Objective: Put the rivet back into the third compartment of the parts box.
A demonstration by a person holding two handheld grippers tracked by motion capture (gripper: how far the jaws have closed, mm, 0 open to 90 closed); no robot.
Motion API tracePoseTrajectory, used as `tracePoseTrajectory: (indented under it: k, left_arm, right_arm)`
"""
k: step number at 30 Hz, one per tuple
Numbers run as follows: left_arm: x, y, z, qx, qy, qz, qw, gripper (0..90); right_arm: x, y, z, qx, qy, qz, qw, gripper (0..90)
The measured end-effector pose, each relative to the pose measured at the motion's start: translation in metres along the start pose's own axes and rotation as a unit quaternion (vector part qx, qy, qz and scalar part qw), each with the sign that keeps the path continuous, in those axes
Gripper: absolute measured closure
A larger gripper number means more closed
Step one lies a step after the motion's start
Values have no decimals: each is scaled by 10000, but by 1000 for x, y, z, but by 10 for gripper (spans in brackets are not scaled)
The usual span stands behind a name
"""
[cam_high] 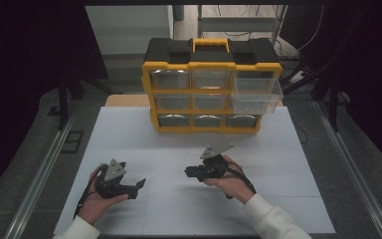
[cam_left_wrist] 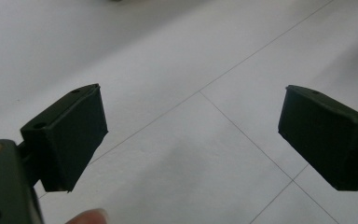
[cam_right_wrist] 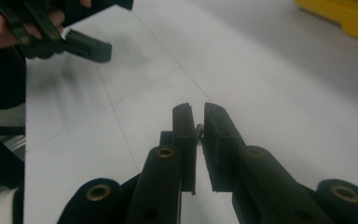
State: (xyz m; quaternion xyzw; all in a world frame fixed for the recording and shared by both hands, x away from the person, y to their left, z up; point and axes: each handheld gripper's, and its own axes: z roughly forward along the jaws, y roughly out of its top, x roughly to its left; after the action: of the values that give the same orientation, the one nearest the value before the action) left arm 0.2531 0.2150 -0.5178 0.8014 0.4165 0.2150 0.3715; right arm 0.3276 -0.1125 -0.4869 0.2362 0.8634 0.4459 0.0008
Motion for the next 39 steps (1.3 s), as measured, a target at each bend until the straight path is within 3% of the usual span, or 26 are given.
tracePoseTrajectory:
  k: [13,39]
  left_arm:
    - [0,0,0,-32,3,-24,10000,82]
    - [0,0,0,-28,12,-13,10000,81]
  right_arm:
    - [4,16,-21,-384,77,-60,9992,834]
    - [6,33,-44,-902,93,-108,9958,835]
